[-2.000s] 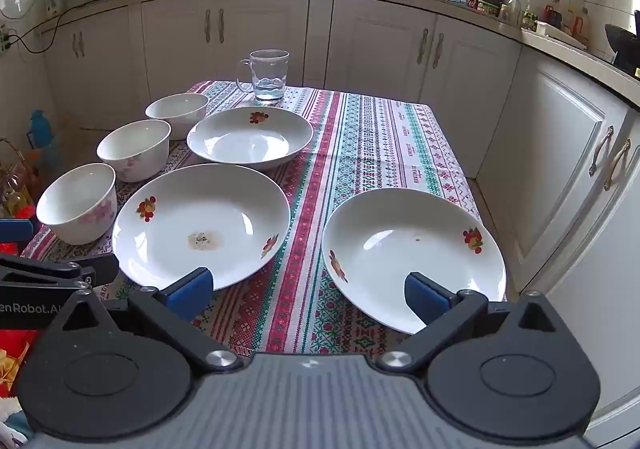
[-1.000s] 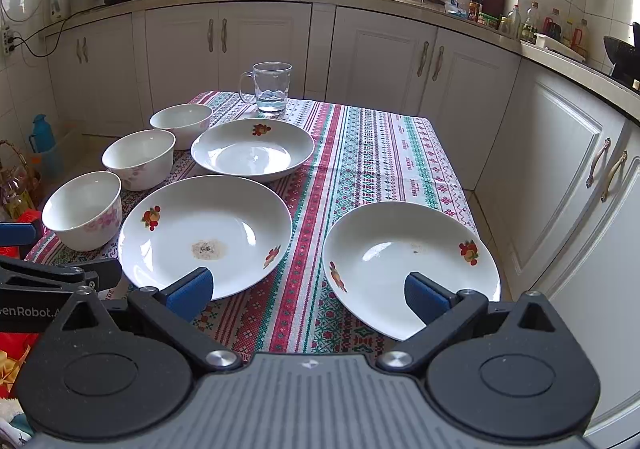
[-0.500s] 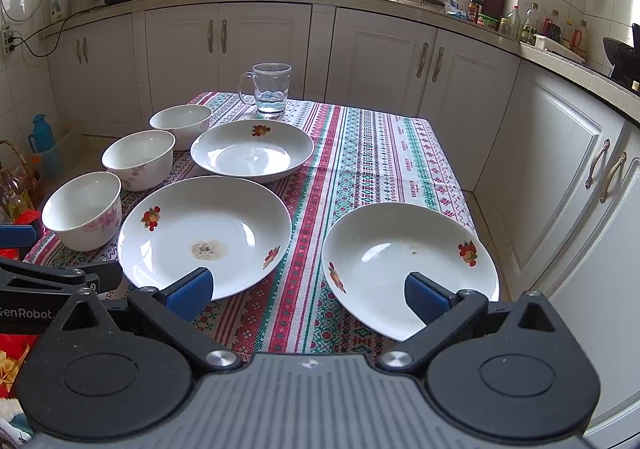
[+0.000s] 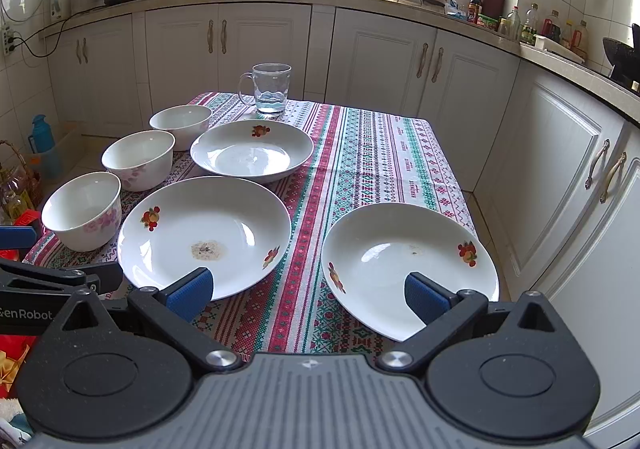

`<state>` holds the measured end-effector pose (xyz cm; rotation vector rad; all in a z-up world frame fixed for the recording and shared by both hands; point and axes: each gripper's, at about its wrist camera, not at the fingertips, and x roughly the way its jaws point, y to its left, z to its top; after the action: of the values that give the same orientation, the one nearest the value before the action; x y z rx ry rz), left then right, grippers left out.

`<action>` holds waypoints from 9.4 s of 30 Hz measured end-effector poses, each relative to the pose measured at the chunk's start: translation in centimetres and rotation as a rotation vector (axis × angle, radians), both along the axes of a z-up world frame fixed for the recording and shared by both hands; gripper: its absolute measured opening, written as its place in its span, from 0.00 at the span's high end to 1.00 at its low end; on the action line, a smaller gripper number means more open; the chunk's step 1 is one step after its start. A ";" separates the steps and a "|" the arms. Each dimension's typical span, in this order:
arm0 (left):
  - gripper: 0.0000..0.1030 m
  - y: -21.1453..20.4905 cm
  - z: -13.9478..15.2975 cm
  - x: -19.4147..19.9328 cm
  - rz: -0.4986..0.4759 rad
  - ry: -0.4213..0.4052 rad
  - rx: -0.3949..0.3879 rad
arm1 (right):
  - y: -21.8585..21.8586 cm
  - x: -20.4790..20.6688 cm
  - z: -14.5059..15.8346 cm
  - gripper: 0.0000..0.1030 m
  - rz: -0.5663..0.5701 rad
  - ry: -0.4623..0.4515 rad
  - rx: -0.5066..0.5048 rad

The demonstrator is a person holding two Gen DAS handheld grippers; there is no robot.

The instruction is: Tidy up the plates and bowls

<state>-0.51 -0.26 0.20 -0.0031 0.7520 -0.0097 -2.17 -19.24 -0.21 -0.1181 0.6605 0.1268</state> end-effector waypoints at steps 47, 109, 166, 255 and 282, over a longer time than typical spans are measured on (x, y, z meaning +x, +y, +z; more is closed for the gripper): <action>0.01 -0.6 1.0 1.9 -0.114 -0.051 -0.041 | -1.4 0.4 0.8 0.00 -0.007 -0.043 -0.011; 0.01 -12.9 -1.9 13.6 -0.582 0.029 0.040 | -12.6 3.6 -11.2 0.00 0.084 -0.053 0.074; 0.35 -20.6 -3.8 22.7 -0.902 0.344 0.104 | -14.7 4.4 -10.6 0.00 0.260 -0.060 0.039; 0.12 -5.4 0.1 10.6 -0.587 -0.071 0.087 | -7.8 6.8 -5.8 0.00 0.361 0.016 -0.035; 0.11 0.8 -5.5 3.2 -0.409 0.056 0.055 | -3.4 6.4 -6.5 0.00 0.479 0.036 -0.074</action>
<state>2.71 0.51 -5.30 0.2035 0.7985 -0.3793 4.19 -22.60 -6.71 -0.3455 0.6631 0.5661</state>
